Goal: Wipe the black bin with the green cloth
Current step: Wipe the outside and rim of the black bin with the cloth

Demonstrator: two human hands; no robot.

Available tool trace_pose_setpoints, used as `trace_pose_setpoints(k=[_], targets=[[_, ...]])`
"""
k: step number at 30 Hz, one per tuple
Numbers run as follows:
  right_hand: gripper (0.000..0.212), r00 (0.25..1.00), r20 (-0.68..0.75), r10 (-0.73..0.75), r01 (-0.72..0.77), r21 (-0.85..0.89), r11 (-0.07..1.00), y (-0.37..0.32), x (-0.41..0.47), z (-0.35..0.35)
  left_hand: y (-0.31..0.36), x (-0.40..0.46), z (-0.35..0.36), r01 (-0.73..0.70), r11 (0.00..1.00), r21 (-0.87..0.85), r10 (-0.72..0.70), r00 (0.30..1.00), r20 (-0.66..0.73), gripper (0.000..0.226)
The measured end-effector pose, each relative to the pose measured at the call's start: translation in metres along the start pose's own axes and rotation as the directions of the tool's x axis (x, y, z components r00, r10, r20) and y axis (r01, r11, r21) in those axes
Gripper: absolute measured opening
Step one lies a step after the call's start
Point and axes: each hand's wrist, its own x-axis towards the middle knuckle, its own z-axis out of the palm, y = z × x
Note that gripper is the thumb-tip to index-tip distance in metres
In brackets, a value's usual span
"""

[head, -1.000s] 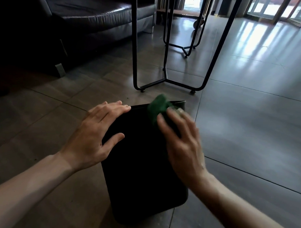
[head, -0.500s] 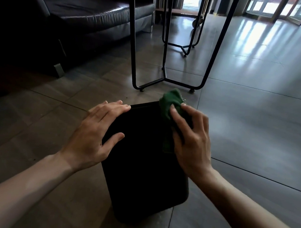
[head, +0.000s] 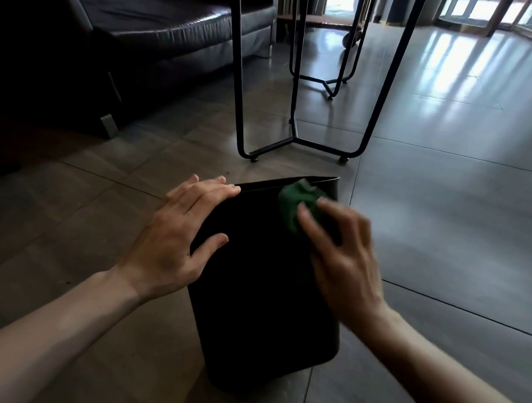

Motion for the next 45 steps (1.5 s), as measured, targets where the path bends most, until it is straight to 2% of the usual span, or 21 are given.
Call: trace_pose_setpoints(k=[2, 3, 4, 6, 8, 10, 12, 15, 18, 21, 24, 26, 28, 30, 33, 34, 36, 38, 40, 42, 45], targets=[[0.047, 0.985, -0.043, 0.165, -0.164, 0.022, 0.986, 0.001, 0.017, -0.001, 0.001, -0.002, 0.001, 0.001, 1.0, -0.002, -0.001, 1.0, -0.009, 0.066], [0.045, 0.987, -0.046, 0.154, -0.154, 0.008, 0.988, -0.004, 0.016, -0.001, 0.002, -0.003, 0.002, 0.0, 1.0, -0.002, 0.0, 1.0, -0.014, 0.066], [0.045, 0.997, -0.027, 0.076, -0.076, -0.029, 0.997, -0.012, 0.007, 0.001, 0.002, -0.004, 0.002, 0.0, 1.0, 0.001, 0.0, 1.0, -0.015, 0.066], [0.042, 0.968, 0.094, -0.232, 0.239, -0.075, 0.968, -0.04, -0.031, 0.009, 0.001, -0.004, 0.002, -0.006, 1.0, 0.008, 0.006, 1.0, -0.011, 0.066], [0.04, 0.84, 0.217, -0.497, 0.52, -0.062, 0.852, -0.064, -0.07, 0.012, 0.002, -0.005, 0.0, -0.019, 1.0, 0.009, 0.019, 1.0, -0.011, 0.066], [0.041, 0.777, 0.272, -0.567, 0.598, -0.041, 0.8, -0.061, -0.077, 0.008, 0.005, -0.007, 0.001, -0.028, 0.999, 0.02, 0.028, 0.999, -0.015, 0.066], [0.042, 0.839, 0.218, -0.499, 0.516, -0.022, 0.857, -0.047, -0.058, 0.005, 0.006, -0.008, 0.001, -0.019, 0.999, 0.033, 0.019, 1.0, -0.017, 0.067], [0.041, 0.986, 0.069, -0.152, 0.151, 0.015, 0.988, -0.023, -0.013, -0.002, 0.007, -0.006, -0.002, -0.022, 0.998, 0.052, 0.022, 1.0, -0.009, 0.067], [0.042, 0.995, -0.049, 0.086, -0.084, 0.06, 0.995, -0.013, 0.016, -0.002, 0.01, -0.006, -0.003, -0.032, 0.998, 0.061, 0.032, 0.999, 0.003, 0.067], [0.042, 0.984, 0.02, -0.175, 0.174, 0.054, 0.983, -0.03, -0.012, 0.008, 0.011, -0.007, -0.004, -0.046, 0.995, 0.088, 0.046, 0.999, 0.005, 0.066], [0.043, 0.817, 0.196, -0.542, 0.546, 0.038, 0.837, -0.055, -0.061, 0.016, 0.012, -0.009, -0.005, -0.067, 0.992, 0.106, 0.067, 0.998, 0.004, 0.066], [0.044, 0.764, 0.241, -0.598, 0.609, 0.037, 0.792, -0.048, -0.063, 0.012, 0.012, -0.011, -0.004, -0.064, 0.992, 0.109, 0.065, 0.998, 0.001, 0.066], [0.045, 0.85, 0.19, -0.491, 0.486, 0.078, 0.871, -0.035, -0.045, 0.006, 0.011, -0.01, -0.003, -0.047, 0.993, 0.111, 0.048, 0.999, -0.001, 0.067], [0.046, 0.972, 0.085, -0.217, 0.208, 0.102, 0.973, -0.02, -0.016, 0.0, 0.009, -0.008, -0.003, -0.04, 0.994, 0.101, 0.04, 0.999, 0.005, 0.067], [0.051, 0.987, -0.043, 0.158, -0.153, 0.099, 0.983, -0.012, 0.019, -0.004, 0.008, -0.007, -0.003, -0.034, 0.995, 0.091, 0.033, 0.999, 0.006, 0.068], [0.05, 0.988, -0.042, 0.149, -0.145, 0.093, 0.985, -0.016, 0.019, -0.002, 0.008, -0.007, -0.003, -0.033, 0.995, 0.09, 0.033, 0.999, 0.007, 0.068], [0.043, 0.998, 0.014, -0.061, 0.06, 0.087, 0.994, -0.029, -0.001, 0.004, 0.008, -0.007, -0.002, -0.037, 0.995, 0.092, 0.037, 0.999, 0.005, 0.068], [0.038, 0.934, 0.131, -0.333, 0.321, 0.102, 0.942, -0.046, -0.035, 0.007, 0.007, -0.008, -0.002, -0.045, 0.995, 0.093, 0.045, 0.999, 0.0, 0.067], [0.04, 0.856, 0.219, -0.469, 0.456, 0.109, 0.883, -0.048, -0.051, 0.003, 0.007, -0.008, -0.002, -0.052, 0.995, 0.089, 0.052, 0.999, -0.005, 0.066], [0.041, 0.885, 0.201, -0.419, 0.399, 0.135, 0.907, -0.035, -0.041, -0.003, 0.007, -0.007, -0.001, -0.045, 0.995, 0.09, 0.046, 0.999, -0.015, 0.066], [0.046, 0.996, 0.083, -0.045, 0.033, 0.147, 0.989, -0.017, -0.006, -0.007, 0.006, -0.006, -0.001, -0.023, 0.996, 0.087, 0.024, 1.0, -0.007, 0.066]])
